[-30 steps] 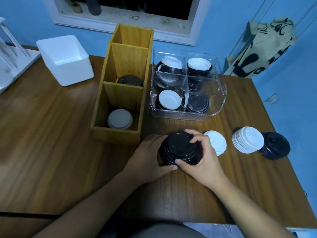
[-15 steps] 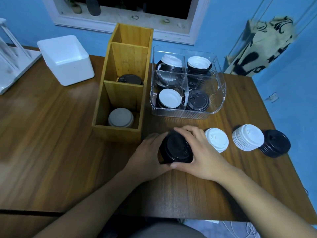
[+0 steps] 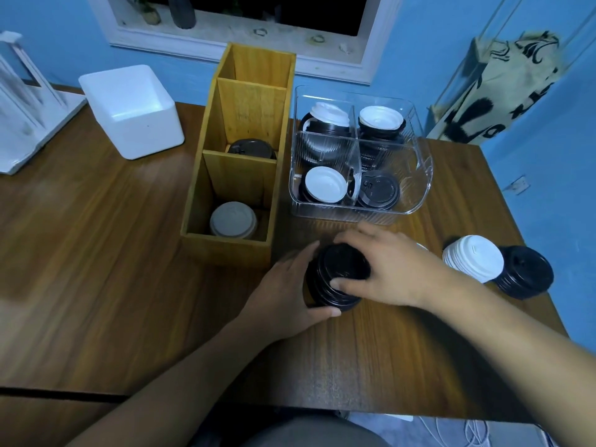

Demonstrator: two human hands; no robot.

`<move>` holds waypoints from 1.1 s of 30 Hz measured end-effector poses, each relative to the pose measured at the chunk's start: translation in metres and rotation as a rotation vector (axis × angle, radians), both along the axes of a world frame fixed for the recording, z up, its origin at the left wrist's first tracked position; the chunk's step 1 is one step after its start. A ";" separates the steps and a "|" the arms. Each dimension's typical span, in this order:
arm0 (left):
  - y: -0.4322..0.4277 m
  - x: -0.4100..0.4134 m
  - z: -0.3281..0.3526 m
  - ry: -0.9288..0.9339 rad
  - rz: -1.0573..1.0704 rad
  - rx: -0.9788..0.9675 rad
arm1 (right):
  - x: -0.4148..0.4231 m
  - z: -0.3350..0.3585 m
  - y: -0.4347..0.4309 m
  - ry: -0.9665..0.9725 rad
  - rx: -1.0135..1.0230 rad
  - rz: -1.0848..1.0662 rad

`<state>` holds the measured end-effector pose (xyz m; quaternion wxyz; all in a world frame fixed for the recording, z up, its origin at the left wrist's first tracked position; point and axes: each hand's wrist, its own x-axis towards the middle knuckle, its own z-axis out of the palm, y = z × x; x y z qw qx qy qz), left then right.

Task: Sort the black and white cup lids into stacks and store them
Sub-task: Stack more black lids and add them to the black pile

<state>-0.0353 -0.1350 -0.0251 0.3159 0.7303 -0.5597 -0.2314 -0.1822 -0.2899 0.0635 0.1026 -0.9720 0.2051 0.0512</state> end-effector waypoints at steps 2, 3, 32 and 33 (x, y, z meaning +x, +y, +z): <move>0.000 0.000 -0.002 0.006 0.005 0.006 | 0.006 -0.012 0.015 -0.016 -0.097 -0.152; 0.000 0.000 -0.003 0.008 0.006 0.006 | 0.009 -0.019 0.021 -0.012 -0.135 -0.213; -0.002 0.002 -0.011 -0.053 -0.048 -0.094 | -0.025 -0.056 0.010 -0.194 0.377 -0.035; -0.001 0.002 -0.011 -0.061 -0.053 -0.098 | -0.025 -0.058 0.011 -0.181 0.364 -0.033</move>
